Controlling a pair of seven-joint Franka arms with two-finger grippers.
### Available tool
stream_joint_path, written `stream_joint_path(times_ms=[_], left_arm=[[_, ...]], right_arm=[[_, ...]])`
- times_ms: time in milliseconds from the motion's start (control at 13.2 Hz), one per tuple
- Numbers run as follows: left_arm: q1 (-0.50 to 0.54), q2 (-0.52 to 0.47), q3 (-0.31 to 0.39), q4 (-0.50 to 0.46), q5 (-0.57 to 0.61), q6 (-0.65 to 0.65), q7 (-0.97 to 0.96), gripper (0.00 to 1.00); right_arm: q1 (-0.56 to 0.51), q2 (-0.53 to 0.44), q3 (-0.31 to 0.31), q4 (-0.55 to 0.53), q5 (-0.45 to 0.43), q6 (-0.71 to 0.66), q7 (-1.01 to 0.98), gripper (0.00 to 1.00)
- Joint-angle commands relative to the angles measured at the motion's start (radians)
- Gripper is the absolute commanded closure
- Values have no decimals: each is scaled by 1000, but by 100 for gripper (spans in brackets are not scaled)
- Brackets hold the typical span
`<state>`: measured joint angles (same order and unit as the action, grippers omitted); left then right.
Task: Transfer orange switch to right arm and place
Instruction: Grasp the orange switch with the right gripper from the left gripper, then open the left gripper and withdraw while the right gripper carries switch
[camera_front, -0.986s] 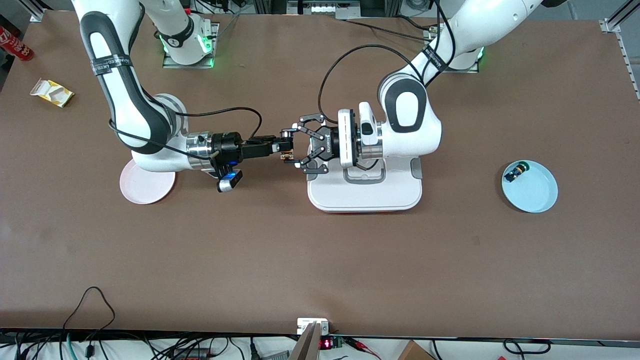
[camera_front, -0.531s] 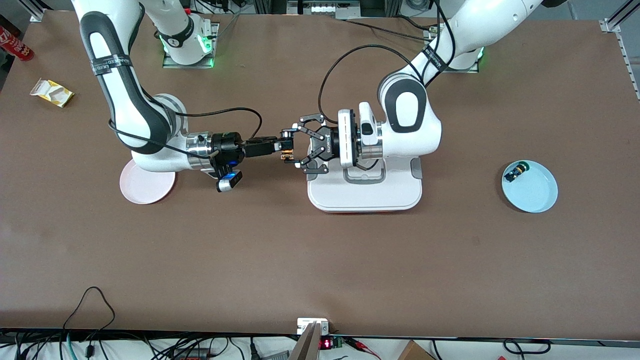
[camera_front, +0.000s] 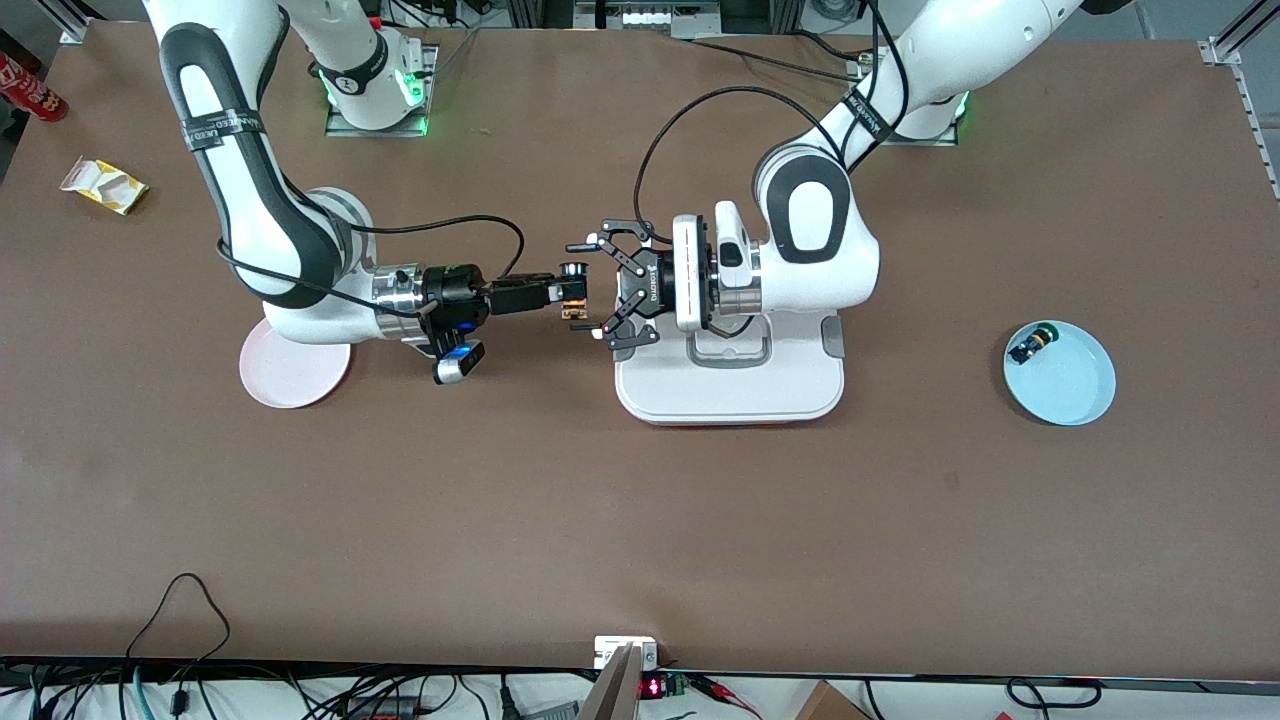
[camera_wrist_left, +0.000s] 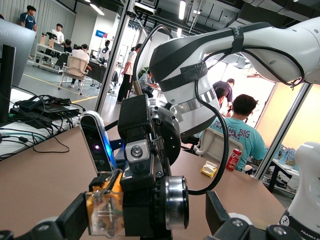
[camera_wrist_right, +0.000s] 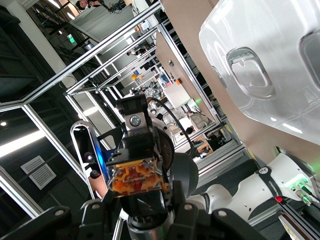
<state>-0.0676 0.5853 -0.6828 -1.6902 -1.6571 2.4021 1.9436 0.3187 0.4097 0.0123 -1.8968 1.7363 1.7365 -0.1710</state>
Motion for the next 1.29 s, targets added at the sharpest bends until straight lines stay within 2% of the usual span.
stream_joint_path(times_ms=[0,152,379,759,986,1214], left_arm=[[6,-15,-6,-9,-33,-8,0,0],[8,-24,-6,-8,-30,-6,-38,0],[8,-39,-6,-6,-18,-6,-107,0],[20,-44,-6,6,39,-27,-166,0],[43,-45,-3,7,91,-75,-219,0],[101,-54,-3,21,184,-152,-303,0]], right_arm=[[-4,-11,3,-8,3,0,-19,68],[-7,-14,3,-11,-1,-3,-19,71],[-35,-14,3,-11,-72,-23,-22,72],[-72,-14,3,-13,-98,-67,-16,72],[-139,-20,3,-16,-225,-124,-18,72],[-214,-20,3,-8,-407,-172,-30,72]])
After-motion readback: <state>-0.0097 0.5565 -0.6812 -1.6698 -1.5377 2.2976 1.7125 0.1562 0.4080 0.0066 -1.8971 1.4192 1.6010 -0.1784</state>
